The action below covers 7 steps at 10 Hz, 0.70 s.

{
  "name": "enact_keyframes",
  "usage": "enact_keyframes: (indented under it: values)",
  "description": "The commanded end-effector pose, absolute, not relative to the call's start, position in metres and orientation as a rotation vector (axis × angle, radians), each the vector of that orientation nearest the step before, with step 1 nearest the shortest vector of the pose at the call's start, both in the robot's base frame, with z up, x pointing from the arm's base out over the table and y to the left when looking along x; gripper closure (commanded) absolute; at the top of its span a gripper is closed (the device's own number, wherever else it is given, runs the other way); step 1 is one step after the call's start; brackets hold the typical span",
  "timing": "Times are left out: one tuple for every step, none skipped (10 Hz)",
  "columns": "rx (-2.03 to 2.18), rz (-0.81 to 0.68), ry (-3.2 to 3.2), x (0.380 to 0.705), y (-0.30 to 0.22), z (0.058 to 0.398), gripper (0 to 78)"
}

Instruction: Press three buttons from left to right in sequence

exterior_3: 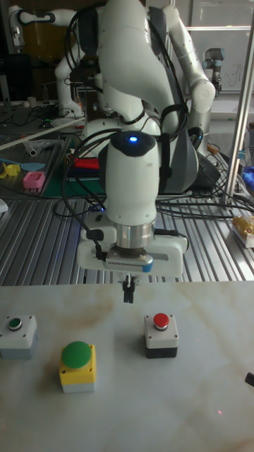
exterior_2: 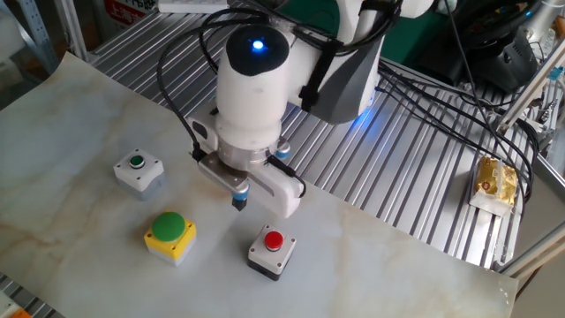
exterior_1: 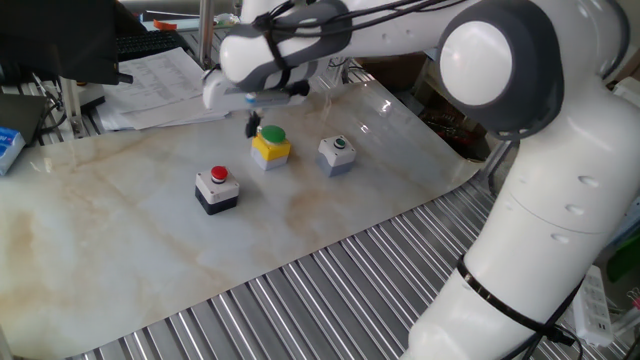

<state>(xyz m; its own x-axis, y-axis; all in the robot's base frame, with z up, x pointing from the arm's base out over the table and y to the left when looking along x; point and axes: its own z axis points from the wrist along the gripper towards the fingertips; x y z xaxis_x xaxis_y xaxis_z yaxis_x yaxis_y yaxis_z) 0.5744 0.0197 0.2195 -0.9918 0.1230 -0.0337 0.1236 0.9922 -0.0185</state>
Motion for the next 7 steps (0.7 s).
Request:
enact_keyframes:
  values:
    - [0.022,0.025,3.151,0.610,-0.050,0.263,76.4]
    - [0.004,0.035,3.147,0.610,-0.058,0.263,76.4]
    - [-0.005,0.034,3.143,0.612,-0.062,0.261,76.4]
    - [-0.009,0.035,3.139,0.613,-0.065,0.259,76.4]
    - [-0.011,0.041,3.137,0.614,-0.066,0.258,76.4]
    - [-0.010,0.042,3.133,0.614,-0.067,0.259,76.4]
    - [-0.014,0.045,3.128,0.613,-0.068,0.259,76.4]
